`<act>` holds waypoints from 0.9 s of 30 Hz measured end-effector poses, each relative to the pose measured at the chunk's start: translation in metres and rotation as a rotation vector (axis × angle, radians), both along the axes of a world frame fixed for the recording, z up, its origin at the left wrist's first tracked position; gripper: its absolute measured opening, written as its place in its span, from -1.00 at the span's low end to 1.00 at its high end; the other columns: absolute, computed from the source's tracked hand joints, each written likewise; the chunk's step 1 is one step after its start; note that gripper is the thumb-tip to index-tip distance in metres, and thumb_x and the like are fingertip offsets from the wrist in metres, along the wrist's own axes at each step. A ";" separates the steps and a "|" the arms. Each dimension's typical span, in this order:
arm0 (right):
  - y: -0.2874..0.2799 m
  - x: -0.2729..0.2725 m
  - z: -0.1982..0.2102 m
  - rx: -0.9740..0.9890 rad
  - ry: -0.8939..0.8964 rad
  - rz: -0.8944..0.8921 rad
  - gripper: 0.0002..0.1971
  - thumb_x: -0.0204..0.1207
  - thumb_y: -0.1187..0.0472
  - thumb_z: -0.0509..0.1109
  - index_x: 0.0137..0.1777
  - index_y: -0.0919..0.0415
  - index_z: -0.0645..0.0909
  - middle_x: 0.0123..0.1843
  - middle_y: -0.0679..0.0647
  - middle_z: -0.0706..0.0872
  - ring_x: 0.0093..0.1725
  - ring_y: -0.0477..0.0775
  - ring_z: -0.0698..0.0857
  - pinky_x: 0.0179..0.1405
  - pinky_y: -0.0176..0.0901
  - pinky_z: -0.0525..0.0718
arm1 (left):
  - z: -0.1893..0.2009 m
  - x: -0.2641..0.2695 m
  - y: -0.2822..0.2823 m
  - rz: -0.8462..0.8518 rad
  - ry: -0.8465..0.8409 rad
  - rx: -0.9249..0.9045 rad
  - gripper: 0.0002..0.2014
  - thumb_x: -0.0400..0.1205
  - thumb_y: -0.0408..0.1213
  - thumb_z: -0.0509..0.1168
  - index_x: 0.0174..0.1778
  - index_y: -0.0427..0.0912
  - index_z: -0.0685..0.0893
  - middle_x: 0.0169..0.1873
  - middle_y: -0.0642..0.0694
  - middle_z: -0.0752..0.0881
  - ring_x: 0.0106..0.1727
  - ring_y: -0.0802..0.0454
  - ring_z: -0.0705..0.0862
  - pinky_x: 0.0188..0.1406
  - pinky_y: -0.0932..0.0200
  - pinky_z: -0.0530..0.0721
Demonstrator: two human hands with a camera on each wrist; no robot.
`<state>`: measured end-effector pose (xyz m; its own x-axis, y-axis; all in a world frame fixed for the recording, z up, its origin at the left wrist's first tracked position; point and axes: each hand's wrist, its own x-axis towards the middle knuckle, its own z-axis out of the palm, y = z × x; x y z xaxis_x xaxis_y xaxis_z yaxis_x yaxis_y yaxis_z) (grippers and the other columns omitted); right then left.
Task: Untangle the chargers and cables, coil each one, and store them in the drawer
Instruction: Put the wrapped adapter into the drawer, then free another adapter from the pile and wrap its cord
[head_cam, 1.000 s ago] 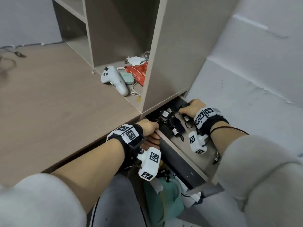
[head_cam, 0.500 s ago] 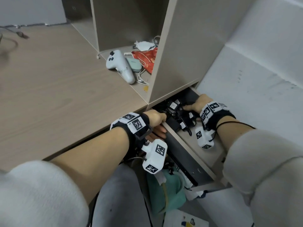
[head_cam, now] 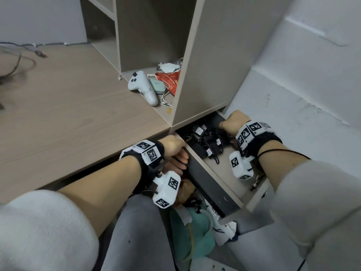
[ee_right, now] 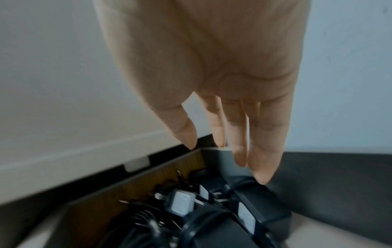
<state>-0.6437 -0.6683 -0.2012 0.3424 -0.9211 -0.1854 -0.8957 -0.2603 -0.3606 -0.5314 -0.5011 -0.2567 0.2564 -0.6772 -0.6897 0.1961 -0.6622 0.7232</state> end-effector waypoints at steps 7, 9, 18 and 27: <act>0.079 0.014 0.063 0.100 -0.222 0.150 -0.80 0.50 0.29 0.42 -0.01 0.47 0.68 -0.18 0.35 0.84 -0.15 0.34 0.87 -0.05 0.34 0.84 | 0.070 0.014 0.057 0.064 -0.149 -0.261 -0.48 0.86 -0.03 0.02 -0.21 -0.34 0.62 -0.40 -0.22 0.64 -0.34 -0.17 0.72 -0.40 -0.03 0.82; 0.111 0.026 0.082 0.140 -0.262 0.222 -0.80 0.59 0.32 0.38 0.07 0.49 0.65 -0.13 0.41 0.84 -0.17 0.36 0.85 0.00 0.33 0.82 | 0.094 0.029 0.082 0.134 -0.234 -0.346 -0.51 0.86 -0.05 0.03 -0.14 -0.36 0.63 -0.37 -0.24 0.66 -0.35 -0.17 0.74 -0.43 0.01 0.81; 0.265 0.141 0.138 0.165 -0.402 0.661 -0.92 0.61 0.31 0.40 -0.03 0.34 0.66 -0.21 0.31 0.79 -0.31 0.18 0.76 -0.38 -0.05 0.78 | 0.184 0.137 0.254 0.511 -0.602 -0.509 -0.69 0.82 -0.23 0.08 0.07 -0.41 0.62 -0.37 -0.25 0.63 -0.35 -0.22 0.75 -0.32 -0.11 0.83; 0.372 0.291 0.124 0.117 -0.387 0.932 -0.49 0.53 0.12 0.48 0.47 0.12 0.50 0.30 0.18 0.64 0.18 0.27 0.74 0.06 0.21 0.83 | 0.204 0.255 0.400 0.811 -0.893 -0.463 -0.87 0.79 -0.33 0.18 0.13 -0.31 0.58 -0.21 -0.21 0.69 -0.24 -0.09 0.74 -0.25 -0.08 0.86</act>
<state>-0.3522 -0.2963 -0.0770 0.9707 -0.2398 0.0184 -0.1705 -0.7400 -0.6506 -0.2764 -0.1011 -0.0529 0.9521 -0.2413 0.1879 -0.2454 -0.2359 0.9403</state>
